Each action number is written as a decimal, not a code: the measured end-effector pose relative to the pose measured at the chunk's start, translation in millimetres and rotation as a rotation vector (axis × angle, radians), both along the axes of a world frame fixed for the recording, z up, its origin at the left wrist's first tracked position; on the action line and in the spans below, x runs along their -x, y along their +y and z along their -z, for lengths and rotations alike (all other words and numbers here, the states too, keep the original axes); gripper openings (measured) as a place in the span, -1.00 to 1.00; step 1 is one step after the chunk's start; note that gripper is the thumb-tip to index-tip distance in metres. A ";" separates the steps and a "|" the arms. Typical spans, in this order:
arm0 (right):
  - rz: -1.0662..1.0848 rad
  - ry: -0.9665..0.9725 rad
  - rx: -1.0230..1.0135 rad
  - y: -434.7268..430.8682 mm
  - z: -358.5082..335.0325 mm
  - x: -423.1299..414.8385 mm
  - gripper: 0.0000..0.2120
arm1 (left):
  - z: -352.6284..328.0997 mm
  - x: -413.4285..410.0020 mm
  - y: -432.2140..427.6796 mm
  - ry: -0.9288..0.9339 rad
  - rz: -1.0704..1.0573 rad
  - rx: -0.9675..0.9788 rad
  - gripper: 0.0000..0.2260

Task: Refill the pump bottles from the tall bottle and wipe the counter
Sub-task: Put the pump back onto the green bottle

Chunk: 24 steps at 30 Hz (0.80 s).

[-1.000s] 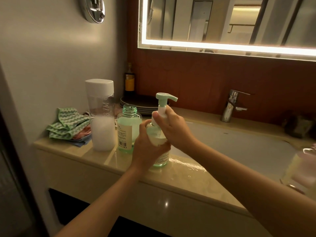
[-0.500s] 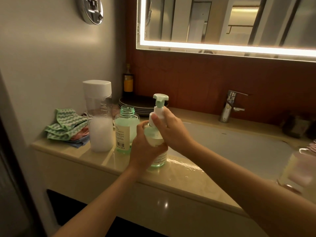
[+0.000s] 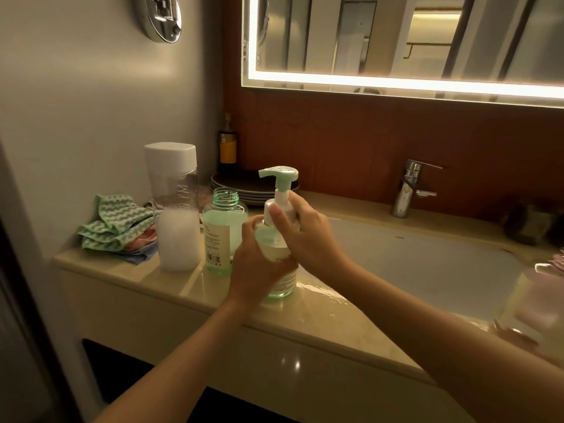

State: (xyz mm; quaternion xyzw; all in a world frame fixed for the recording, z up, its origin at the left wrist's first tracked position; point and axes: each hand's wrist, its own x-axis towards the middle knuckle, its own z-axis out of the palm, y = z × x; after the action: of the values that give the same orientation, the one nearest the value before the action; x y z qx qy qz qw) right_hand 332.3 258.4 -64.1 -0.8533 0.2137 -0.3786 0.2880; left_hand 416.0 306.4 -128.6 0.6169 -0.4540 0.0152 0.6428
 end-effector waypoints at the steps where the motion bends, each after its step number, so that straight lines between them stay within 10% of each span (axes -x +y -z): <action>1: 0.004 0.015 0.047 -0.5 2.2 3.2 -0.39 | 0.1 -0.3 0.2 -0.002 -0.001 0.002 -0.27; 19: 0.044 0.006 0.026 13.4 -6.7 11.2 -0.40 | -0.7 0.0 0.0 -0.005 -0.043 -0.024 -0.26; 24: -0.183 0.104 -0.335 -10.4 -31.6 0.4 -0.36 | 1.1 -1.4 -1.8 0.033 -0.001 -0.044 -0.32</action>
State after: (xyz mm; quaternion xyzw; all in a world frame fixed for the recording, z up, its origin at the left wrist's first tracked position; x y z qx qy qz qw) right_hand 331.9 248.0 -32.5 -0.8278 0.2097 -0.2652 0.4477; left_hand 417.4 304.7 -129.7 0.6310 -0.4432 -0.0047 0.6367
